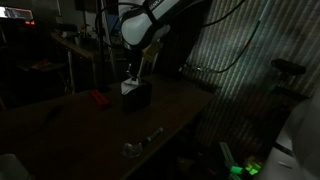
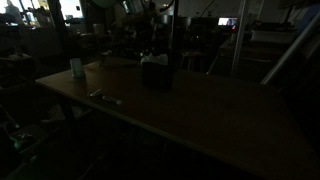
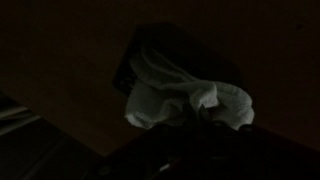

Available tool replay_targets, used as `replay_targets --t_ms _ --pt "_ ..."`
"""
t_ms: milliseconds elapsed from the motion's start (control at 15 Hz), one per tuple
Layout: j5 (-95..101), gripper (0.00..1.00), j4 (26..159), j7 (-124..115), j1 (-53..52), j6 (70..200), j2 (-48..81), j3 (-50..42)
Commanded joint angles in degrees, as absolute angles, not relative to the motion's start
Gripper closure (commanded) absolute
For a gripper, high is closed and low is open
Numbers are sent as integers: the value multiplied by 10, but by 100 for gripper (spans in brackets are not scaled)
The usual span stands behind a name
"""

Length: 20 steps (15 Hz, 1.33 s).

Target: Put the white towel inside the black object on the right

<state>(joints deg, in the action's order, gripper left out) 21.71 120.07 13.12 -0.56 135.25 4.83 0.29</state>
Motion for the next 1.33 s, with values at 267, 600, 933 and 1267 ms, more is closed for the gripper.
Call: replay_targets --t_ms 267,600,933,1267 --pt "173 98 1171 130 18 1350 80 -14" --pt "161 98 1159 125 16 1346 106 -13" --pt "151 98 1146 127 17 1341 138 -11" --pt "135 98 1144 132 17 1326 168 -6"
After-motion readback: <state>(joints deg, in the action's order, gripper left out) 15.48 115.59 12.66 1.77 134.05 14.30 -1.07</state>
